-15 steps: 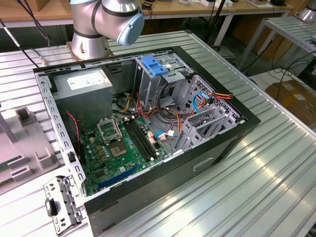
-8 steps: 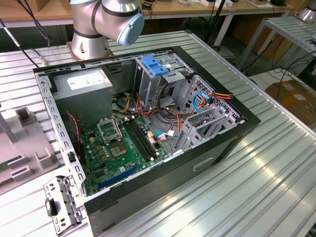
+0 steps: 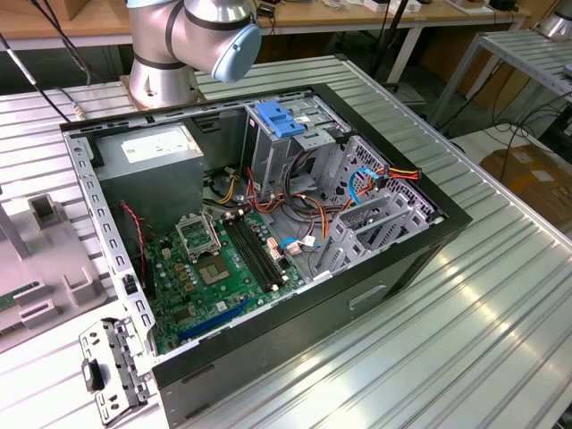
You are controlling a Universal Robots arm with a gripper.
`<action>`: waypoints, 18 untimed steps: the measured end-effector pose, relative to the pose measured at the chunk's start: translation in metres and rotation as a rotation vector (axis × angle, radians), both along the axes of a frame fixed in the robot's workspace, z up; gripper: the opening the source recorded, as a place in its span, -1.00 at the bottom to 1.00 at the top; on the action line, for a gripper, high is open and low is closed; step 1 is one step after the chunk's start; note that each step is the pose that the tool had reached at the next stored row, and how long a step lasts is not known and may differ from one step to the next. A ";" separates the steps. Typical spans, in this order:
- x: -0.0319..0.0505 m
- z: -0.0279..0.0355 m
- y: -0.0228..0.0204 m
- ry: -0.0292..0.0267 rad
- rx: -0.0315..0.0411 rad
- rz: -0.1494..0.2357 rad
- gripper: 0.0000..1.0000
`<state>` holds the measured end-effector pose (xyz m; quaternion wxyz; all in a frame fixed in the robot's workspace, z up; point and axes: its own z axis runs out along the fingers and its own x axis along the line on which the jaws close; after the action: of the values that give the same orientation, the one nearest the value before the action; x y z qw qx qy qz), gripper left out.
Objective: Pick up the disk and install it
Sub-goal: 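Pick up the disk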
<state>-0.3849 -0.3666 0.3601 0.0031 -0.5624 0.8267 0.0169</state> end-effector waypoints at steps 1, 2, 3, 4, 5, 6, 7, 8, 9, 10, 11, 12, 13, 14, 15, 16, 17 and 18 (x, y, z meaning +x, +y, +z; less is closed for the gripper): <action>0.0000 0.0000 0.0000 0.0000 0.0000 0.005 -0.79; 0.0000 0.0000 0.0000 0.0000 0.0000 0.012 -0.79; 0.0000 0.0000 0.0000 0.0000 0.0000 0.017 -0.79; 0.0000 0.0000 0.0000 0.0000 0.0000 0.024 -0.79; 0.0000 0.0000 0.0000 0.0000 0.0000 0.031 -0.79; 0.0000 0.0000 0.0000 0.0000 0.0000 0.037 -0.79; 0.0000 0.0000 0.0000 0.0000 0.0001 0.044 -0.79; 0.0000 0.0000 0.0000 0.0001 0.0000 0.055 -0.79; 0.0000 0.0000 0.0000 0.0000 0.0000 0.069 -0.79; 0.0000 0.0000 0.0000 0.0000 0.0000 0.075 -0.79; 0.0000 0.0000 0.0000 0.0000 0.0001 0.082 -0.79; 0.0000 0.0000 0.0000 0.0000 0.0000 0.088 -0.79; 0.0000 0.0000 0.0000 0.0000 0.0000 0.095 -0.79; 0.0000 0.0000 0.0000 0.0000 0.0000 0.101 -0.79; 0.0000 0.0000 0.0000 0.0000 0.0000 0.108 -0.79; 0.0000 0.0000 0.0000 0.0000 0.0000 0.114 -0.79; 0.0000 0.0000 0.0000 0.0000 0.0000 0.118 -0.79; 0.0000 0.0000 0.0000 0.0000 0.0000 0.132 -0.79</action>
<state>-0.3849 -0.3666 0.3601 0.0020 -0.6157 0.7878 0.0171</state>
